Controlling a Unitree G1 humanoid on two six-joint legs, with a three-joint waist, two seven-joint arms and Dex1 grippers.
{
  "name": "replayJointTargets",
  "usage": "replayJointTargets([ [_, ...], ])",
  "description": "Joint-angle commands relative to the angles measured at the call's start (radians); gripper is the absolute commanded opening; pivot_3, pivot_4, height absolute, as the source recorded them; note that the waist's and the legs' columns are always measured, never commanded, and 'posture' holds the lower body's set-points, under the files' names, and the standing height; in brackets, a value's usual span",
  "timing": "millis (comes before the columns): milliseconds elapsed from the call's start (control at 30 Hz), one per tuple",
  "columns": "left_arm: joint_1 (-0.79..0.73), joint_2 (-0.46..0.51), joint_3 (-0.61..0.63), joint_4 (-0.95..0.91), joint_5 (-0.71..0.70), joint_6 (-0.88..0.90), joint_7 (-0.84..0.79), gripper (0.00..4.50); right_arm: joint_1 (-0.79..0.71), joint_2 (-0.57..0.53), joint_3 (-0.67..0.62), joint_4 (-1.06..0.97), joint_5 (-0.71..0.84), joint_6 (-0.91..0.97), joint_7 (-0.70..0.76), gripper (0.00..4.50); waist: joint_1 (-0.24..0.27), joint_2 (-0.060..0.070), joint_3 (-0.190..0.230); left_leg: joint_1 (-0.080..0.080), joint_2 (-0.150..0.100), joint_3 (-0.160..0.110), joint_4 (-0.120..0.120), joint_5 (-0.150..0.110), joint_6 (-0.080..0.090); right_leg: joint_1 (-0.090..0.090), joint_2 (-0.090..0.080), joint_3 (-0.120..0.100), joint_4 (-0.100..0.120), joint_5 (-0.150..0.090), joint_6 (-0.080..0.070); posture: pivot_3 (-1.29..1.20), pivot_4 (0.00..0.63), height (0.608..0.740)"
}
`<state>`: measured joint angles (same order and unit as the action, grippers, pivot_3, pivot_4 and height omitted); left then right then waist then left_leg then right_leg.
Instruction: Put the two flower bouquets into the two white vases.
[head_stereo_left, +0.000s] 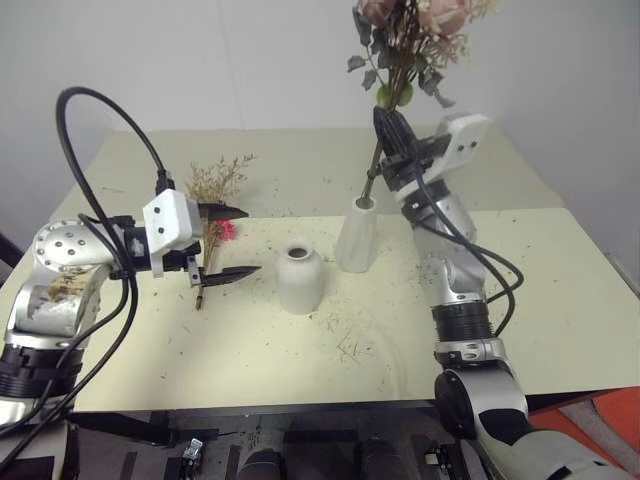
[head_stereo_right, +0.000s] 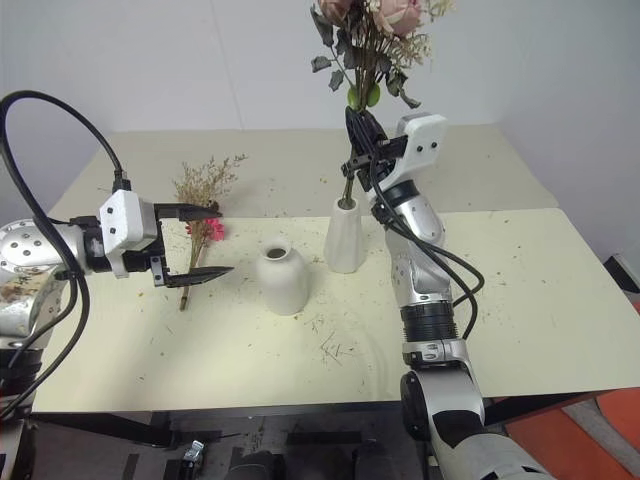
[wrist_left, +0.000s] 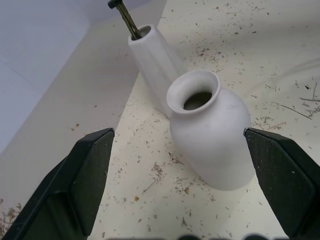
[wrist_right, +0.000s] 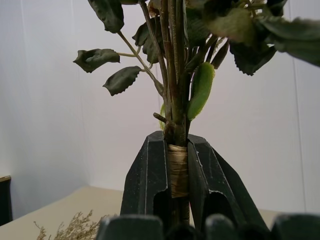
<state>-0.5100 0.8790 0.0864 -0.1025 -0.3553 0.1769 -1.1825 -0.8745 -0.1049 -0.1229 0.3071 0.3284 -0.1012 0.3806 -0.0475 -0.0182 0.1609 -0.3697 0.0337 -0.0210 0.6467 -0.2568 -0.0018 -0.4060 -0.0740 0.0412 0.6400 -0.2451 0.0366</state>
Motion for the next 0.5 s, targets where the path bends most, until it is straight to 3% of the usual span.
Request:
replayJointTargets([
  [33,-0.007,0.021,0.032,-0.027,-0.006,-0.004,0.011,4.5,0.011,0.006,0.007,-0.021,-0.008,-0.034,0.01,0.24,0.0,0.0,0.0,0.0,0.0,0.0,0.0,0.0,0.0,0.0,0.0,0.0,0.0,0.0,0.0,0.0,0.15,0.74],
  [500,-0.006,0.025,0.032,-0.028,-0.006,-0.007,0.015,4.5,0.077,0.028,0.029,0.022,-0.041,-0.069,0.024,0.24,0.0,0.0,0.0,0.0,0.0,0.0,0.0,0.0,0.0,0.0,0.0,0.0,0.0,0.0,0.0,0.0,0.15,0.74],
])
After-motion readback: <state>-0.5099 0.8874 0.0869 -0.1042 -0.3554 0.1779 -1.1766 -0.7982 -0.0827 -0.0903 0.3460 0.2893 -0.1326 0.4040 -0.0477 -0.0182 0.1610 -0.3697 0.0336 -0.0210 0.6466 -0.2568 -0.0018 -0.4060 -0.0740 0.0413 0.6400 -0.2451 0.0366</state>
